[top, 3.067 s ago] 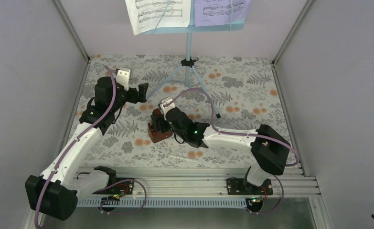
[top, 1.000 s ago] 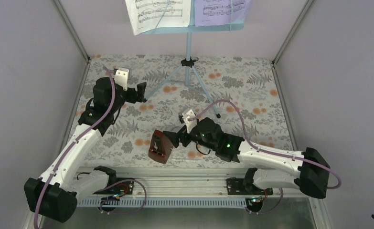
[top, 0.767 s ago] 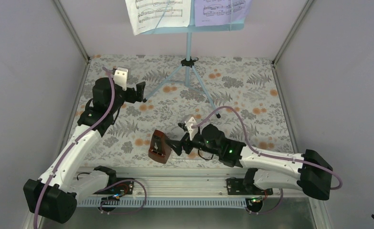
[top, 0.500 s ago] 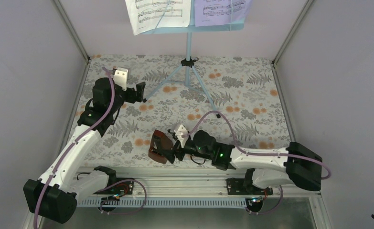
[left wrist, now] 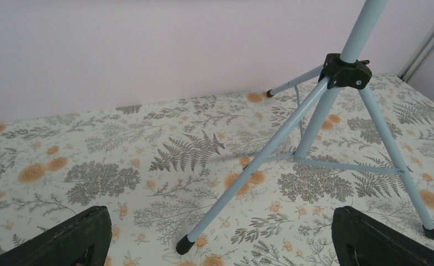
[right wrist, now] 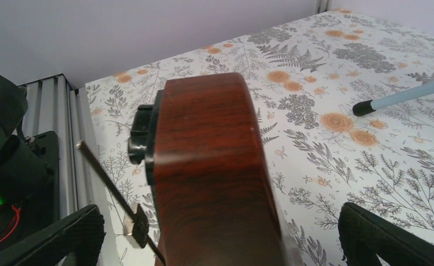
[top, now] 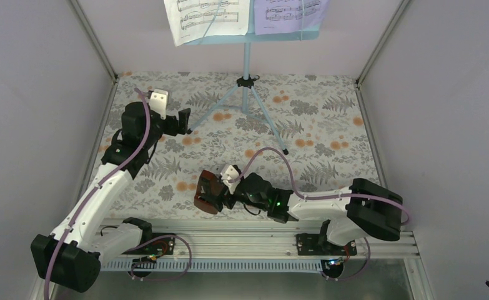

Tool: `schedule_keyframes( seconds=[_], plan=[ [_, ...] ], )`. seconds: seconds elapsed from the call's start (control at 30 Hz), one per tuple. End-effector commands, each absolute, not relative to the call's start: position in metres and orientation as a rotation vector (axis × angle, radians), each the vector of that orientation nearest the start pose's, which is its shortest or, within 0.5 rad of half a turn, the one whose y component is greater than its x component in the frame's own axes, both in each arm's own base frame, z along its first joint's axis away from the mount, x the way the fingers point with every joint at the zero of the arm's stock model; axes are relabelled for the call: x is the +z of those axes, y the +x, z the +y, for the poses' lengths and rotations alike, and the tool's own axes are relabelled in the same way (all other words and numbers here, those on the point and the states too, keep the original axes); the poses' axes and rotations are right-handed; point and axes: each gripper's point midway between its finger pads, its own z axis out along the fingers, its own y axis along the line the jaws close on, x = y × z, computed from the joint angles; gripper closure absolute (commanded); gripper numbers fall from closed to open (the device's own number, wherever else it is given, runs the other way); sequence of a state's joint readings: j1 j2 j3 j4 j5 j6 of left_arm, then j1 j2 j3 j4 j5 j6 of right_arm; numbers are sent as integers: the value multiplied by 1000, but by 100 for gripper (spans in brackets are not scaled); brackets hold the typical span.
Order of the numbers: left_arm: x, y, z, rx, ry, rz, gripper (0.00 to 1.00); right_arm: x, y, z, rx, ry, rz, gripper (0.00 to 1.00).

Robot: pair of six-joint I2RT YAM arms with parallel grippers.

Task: Pack up the instrument practice props

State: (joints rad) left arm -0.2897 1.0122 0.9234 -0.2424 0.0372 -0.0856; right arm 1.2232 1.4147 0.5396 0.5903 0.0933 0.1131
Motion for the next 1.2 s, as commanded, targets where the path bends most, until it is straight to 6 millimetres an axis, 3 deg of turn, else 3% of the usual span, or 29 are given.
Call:
schedule_keyframes(
  seconds=[0.0, 0.3, 0.67, 1.17],
  plan=[
    [297, 346, -111, -293, 234, 1895, 2, 174, 165, 391, 824, -883, 1633, 0],
    [297, 346, -112, -296, 235, 1897, 2, 180, 176, 388, 807, -785, 1650, 0],
    [297, 346, -113, -302, 239, 1897, 2, 173, 174, 375, 812, -758, 1681, 17],
    [294, 344, -119, -350, 251, 1907, 2, 169, 172, 373, 829, -753, 1692, 22]
  ],
)
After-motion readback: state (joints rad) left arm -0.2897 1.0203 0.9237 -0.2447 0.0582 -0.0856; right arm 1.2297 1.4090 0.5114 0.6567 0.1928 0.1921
